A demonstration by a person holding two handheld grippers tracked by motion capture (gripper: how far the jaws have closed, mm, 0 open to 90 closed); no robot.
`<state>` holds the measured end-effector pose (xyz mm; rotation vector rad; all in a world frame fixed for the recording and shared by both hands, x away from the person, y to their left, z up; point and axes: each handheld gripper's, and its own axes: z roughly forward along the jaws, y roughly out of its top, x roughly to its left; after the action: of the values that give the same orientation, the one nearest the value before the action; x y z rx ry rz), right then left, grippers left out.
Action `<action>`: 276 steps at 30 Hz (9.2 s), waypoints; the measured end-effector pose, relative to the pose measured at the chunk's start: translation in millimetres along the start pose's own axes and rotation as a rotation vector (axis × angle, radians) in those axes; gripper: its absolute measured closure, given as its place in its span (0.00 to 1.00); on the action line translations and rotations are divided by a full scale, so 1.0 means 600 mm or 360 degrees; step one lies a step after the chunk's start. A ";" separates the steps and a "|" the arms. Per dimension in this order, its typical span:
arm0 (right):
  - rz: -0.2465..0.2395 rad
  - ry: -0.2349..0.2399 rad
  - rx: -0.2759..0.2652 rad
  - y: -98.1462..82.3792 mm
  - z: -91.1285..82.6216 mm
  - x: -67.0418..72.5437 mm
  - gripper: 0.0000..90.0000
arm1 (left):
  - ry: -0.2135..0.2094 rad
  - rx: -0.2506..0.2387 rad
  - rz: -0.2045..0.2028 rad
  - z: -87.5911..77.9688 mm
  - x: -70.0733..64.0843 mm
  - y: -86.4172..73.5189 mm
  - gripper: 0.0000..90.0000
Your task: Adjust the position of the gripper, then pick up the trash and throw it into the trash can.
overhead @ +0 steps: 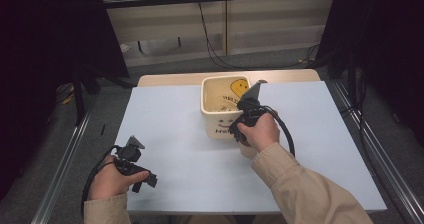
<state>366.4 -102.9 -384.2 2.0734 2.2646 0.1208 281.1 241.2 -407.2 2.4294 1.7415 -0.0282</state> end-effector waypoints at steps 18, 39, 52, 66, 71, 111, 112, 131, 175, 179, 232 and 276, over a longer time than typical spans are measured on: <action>-0.0051 0.0007 0.0058 0.011 -0.063 -0.020 0.22 | -0.0001 0.0007 0.0019 0.000 -0.001 0.002 0.06; -0.0107 0.0004 0.0047 0.035 -0.192 -0.033 0.22 | -0.0021 0.0010 0.0007 0.001 -0.002 0.002 0.06; -0.0108 -0.0016 0.0017 0.058 -0.263 -0.041 0.22 | -0.0016 0.0008 0.0019 0.003 -0.004 0.003 0.06; -0.0098 0.0003 -0.0003 0.084 -0.301 -0.054 0.22 | -0.0030 0.0022 0.0041 0.002 -0.001 0.002 0.06; -0.0085 -0.0002 -0.0010 0.092 -0.303 -0.060 0.22 | -0.0031 0.0017 0.0042 0.002 -0.001 0.002 0.06; -0.0173 -0.0002 -0.0072 0.157 -0.348 -0.009 0.22 | -0.0040 0.0002 0.0041 0.004 0.002 -0.001 0.06; -0.0184 0.0002 -0.0076 0.158 -0.349 -0.006 0.22 | -0.0031 0.0002 0.0045 0.004 0.003 -0.001 0.06; -0.0238 -0.0003 -0.0092 0.170 -0.353 0.015 0.22 | -0.0048 0.0003 0.0061 0.006 -0.001 0.008 0.06; -0.0309 -0.0001 0.0036 0.189 -0.236 0.045 0.22 | -0.0051 -0.0024 0.0063 -0.001 0.001 0.005 0.06; -0.0310 -0.0003 0.0032 0.190 -0.233 0.044 0.21 | -0.0048 -0.0025 0.0066 -0.001 0.002 0.005 0.06; -0.0261 0.0002 -0.0109 0.177 -0.367 -0.016 0.09 | -0.0035 -0.0025 0.0096 0.000 -0.004 0.005 0.06; -0.0253 -0.0101 -0.0095 0.002 -0.193 -0.206 0.08 | -0.0035 -0.0049 0.0113 -0.015 -0.007 0.007 0.06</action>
<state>366.5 -227.1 -269.2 1.8335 2.3460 0.1107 283.0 237.3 -397.5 2.4577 1.6334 -0.0199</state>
